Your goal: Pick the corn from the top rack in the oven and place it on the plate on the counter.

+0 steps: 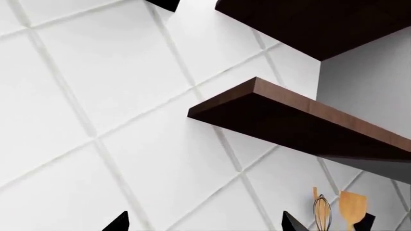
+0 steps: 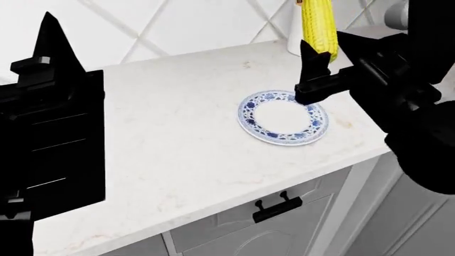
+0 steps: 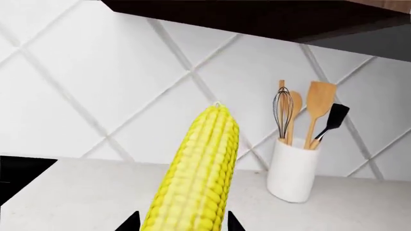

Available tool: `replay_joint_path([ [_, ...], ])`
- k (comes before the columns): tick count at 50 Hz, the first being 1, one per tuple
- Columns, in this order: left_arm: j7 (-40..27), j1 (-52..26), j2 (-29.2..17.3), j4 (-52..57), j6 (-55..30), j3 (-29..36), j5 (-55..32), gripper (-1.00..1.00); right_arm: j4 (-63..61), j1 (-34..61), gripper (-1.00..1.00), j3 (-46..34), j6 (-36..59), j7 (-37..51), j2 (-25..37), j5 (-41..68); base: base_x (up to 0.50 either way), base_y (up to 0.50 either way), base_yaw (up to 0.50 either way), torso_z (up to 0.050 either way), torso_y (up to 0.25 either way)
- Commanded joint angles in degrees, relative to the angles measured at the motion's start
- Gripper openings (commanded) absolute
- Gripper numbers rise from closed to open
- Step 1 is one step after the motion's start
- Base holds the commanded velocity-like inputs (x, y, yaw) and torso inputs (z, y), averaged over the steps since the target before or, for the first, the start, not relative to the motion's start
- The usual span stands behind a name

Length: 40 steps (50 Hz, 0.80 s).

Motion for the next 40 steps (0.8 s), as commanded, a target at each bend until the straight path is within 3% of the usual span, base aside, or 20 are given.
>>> replay_joint_path([
  [1,-0.10,-0.39,-0.08,-0.19,0.11,0.44,-0.21,1.00,11.79,2.94,-1.00,-7.51,-2.98,-12.44,-3.92,-13.67,0.00,0.00,0.00,0.000,0.000],
  [40,0.03,0.13,-0.26,-0.42,0.91,1.45,0.43,1.00,52.95,11.47,-1.00,-22.35,-17.74,-31.06,-14.87,-32.85,0.00,0.00,0.00,0.000,0.001],
])
